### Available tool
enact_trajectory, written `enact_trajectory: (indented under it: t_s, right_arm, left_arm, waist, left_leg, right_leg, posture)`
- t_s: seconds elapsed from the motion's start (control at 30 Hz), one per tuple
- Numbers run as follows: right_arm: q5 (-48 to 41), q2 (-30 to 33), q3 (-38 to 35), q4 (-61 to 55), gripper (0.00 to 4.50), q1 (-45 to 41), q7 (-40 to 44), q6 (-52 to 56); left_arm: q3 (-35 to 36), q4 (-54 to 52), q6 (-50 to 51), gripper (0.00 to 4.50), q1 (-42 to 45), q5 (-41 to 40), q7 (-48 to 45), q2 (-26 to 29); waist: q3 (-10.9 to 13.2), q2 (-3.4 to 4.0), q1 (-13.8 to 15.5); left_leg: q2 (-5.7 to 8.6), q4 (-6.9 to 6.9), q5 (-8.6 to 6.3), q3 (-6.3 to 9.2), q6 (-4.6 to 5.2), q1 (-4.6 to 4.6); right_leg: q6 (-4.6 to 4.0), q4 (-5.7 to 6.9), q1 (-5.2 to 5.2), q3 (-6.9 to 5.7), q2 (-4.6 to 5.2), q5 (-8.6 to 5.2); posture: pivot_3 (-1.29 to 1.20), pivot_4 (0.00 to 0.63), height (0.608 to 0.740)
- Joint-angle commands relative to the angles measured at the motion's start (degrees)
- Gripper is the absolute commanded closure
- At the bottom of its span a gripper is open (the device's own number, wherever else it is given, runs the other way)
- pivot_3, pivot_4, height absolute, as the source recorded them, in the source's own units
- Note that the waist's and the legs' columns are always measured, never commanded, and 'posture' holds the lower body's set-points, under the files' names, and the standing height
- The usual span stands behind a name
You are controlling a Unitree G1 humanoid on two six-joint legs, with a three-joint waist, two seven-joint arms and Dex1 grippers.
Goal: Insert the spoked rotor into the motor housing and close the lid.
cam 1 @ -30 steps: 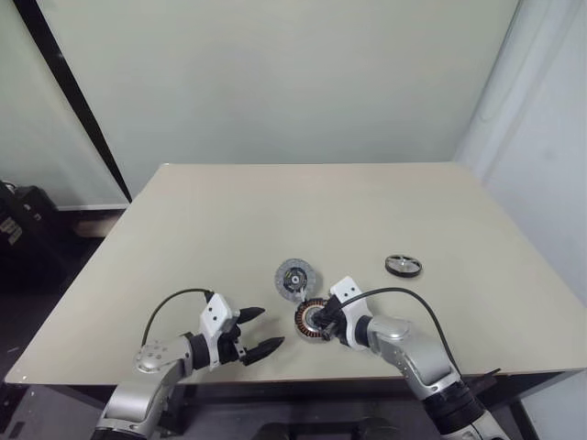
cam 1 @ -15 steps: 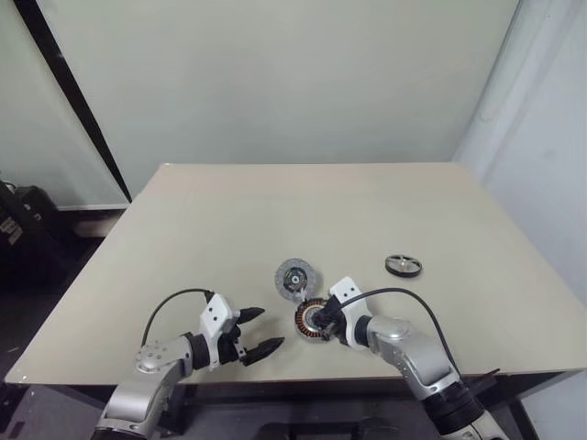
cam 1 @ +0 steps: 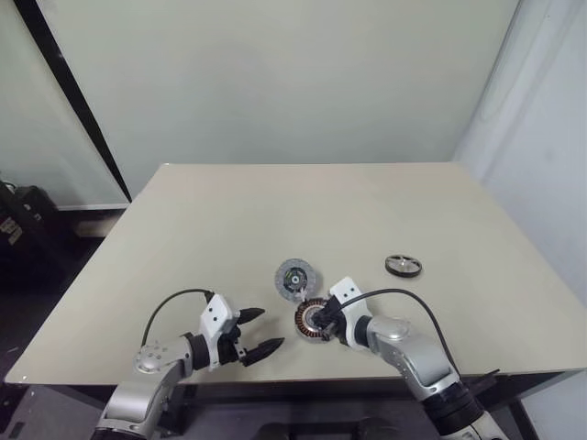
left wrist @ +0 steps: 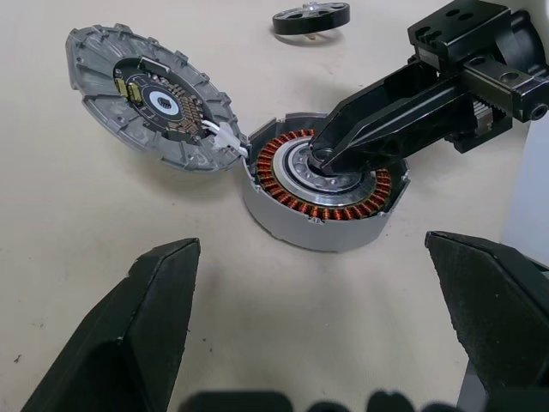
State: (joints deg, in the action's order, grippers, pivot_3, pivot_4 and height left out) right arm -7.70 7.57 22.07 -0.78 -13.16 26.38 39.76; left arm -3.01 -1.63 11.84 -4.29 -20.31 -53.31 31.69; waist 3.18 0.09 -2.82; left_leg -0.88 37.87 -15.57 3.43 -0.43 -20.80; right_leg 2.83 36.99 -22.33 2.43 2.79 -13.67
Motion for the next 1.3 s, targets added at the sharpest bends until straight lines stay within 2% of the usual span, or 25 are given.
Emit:
enact_trajectory:
  t_s: [0.03,0.27,0.47,0.57,0.9,1.3]
  right_arm:
    - [0.36,-0.02,0.57,-1.16,2.77,-0.06,0.48,-0.46]
    - [-1.11,-0.13,0.14,-4.54,0.39,0.02,1.2,1.07]
    - [-2.35,0.83,-0.17,-10.4,0.39,-0.78,1.59,5.09]
    - [-1.53,1.69,0.17,-11.32,1.0,-1.42,1.22,5.82]
    - [3.57,2.9,3.2,-6.96,4.48,-3.89,-0.79,3.84]
    - [5.06,2.3,4.71,-3.81,4.48,-3.85,0.12,3.39]
  left_arm:
    - [1.23,-1.02,-0.75,0.0,0.21,-0.09,-0.21,0.37]
    - [1.13,-1.05,-0.59,0.0,0.12,-0.1,-0.19,0.33]
    - [0.99,-0.85,-0.61,0.0,0.35,-0.03,-0.19,0.21]
    - [0.92,-0.67,-0.63,0.0,0.59,0.02,-0.21,0.14]
    - [0.74,-0.72,-0.56,0.0,0.75,0.16,-0.05,-0.16]
    - [0.92,-1.0,-0.41,0.0,0.45,0.13,0.18,0.0]
  waist:
    - [0.0,0.0,0.0]
    - [0.0,0.0,0.01]
    - [0.0,0.0,0.0]
    - [0.0,-0.01,0.0]
    - [-0.01,-0.01,0.01]
    - [-0.01,-0.01,0.01]
  left_leg:
    - [0.0,0.0,0.0,0.0,0.0,0.0]
    - [0.0,0.04,0.0,0.0,0.0,0.01]
    - [0.0,0.0,0.0,0.01,0.0,0.01]
    - [0.0,-0.01,0.0,0.01,0.0,0.01]
    - [0.0,-0.01,0.0,0.01,0.0,0.01]
    - [0.0,0.0,0.0,0.01,0.0,0.0]
  right_leg:
    - [0.0,0.0,0.0,0.0,0.0,0.0]
    - [0.0,0.01,0.03,0.0,0.0,0.0]
    - [0.0,0.01,-0.01,0.0,0.0,0.0]
    - [0.0,0.01,-0.01,-0.01,0.0,0.0]
    - [0.0,0.01,-0.01,-0.01,0.0,0.0]
    - [0.0,0.01,-0.01,-0.01,0.0,0.0]
  posture:
    - [0.0,0.0,0.74]
    - [0.0,0.0,0.74]
    - [0.0,0.0,0.74]
    - [0.0,0.0,0.74]
    - [0.0,0.0,0.74]
    - [0.0,0.0,0.74]
